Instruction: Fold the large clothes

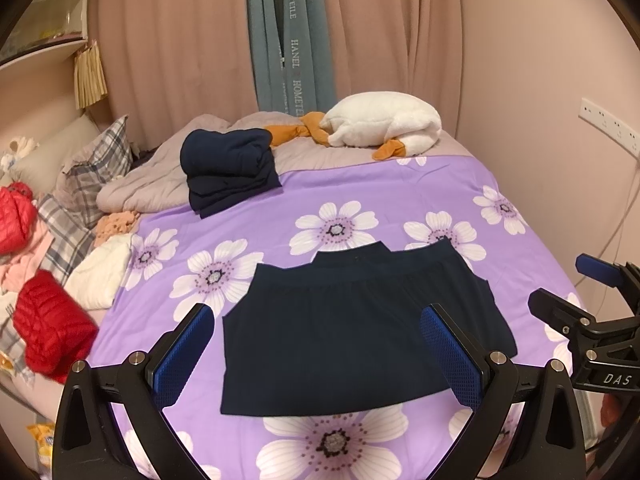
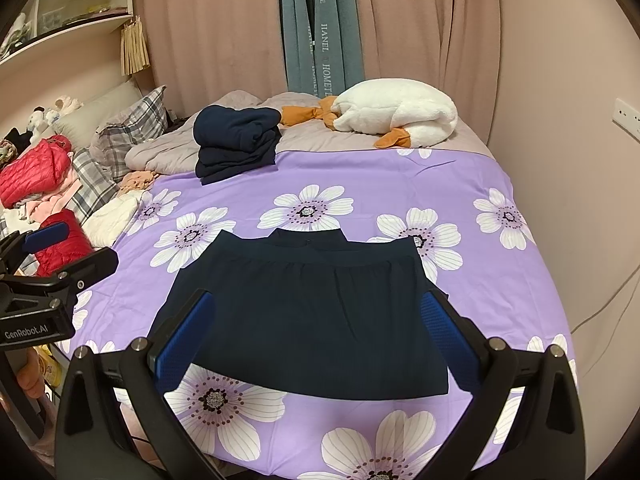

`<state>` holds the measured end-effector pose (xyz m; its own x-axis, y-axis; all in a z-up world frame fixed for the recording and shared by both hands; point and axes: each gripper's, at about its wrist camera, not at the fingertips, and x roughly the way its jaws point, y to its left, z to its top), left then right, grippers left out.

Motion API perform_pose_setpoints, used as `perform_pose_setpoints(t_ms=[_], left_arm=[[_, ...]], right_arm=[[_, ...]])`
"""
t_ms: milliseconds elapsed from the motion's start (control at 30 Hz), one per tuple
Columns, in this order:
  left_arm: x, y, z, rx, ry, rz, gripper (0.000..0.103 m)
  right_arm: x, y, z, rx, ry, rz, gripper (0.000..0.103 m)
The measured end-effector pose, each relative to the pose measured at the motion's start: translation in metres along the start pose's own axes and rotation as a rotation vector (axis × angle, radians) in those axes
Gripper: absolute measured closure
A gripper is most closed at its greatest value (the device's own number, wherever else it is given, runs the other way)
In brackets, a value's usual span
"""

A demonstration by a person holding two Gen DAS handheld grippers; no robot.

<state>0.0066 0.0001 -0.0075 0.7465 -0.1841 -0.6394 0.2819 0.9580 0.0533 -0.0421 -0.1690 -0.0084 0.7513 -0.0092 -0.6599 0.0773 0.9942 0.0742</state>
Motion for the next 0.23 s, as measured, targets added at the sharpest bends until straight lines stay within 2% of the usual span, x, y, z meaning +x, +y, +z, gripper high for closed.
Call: perform_pose_setpoints(t_ms=[233], left_arm=[[0.0005,-0.0003,0.0005,0.001,0.001,-0.001,0.001]], right_arm=[[0.0002,-0.0001,0.0007,0.001,0.002,0.002,0.0]])
